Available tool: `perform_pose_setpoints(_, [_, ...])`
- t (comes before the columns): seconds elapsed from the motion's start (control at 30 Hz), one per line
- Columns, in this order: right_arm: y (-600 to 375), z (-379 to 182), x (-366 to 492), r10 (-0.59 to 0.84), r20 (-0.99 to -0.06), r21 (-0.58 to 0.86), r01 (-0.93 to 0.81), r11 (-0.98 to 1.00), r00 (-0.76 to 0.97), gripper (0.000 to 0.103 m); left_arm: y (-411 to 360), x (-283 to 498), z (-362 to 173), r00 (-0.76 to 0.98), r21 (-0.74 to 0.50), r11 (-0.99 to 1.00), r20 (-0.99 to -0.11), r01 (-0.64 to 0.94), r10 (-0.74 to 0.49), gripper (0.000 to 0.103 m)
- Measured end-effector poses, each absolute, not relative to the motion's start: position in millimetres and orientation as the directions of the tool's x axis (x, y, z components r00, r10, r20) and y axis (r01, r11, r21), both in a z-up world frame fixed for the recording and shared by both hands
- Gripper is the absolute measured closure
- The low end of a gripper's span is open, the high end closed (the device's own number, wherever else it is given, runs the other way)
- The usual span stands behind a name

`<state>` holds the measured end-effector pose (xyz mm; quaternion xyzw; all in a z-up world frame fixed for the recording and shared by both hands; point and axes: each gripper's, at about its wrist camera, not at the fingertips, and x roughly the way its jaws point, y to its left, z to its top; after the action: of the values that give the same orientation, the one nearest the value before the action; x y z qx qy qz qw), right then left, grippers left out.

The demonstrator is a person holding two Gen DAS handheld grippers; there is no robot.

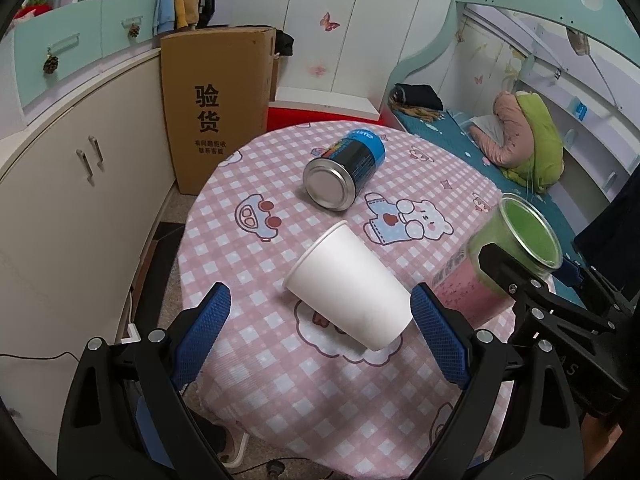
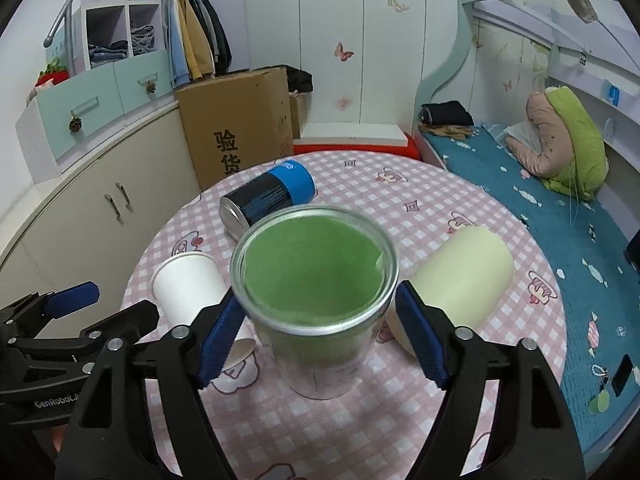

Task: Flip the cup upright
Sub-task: 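Lower the upright jar onto the table and open the right gripper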

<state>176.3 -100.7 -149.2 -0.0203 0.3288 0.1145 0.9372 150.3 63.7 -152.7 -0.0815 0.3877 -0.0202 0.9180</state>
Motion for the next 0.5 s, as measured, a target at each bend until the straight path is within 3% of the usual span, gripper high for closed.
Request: perform_pose_setpoints(0.5, [-115.0,-118.4,128.7,0.214,-0.560,0.058,-0.220,0.974,0.800,0.028,45.5,100.8,-108.0,0.775,-0.134,0.991,-0.626,0.007,-0.090,0.011])
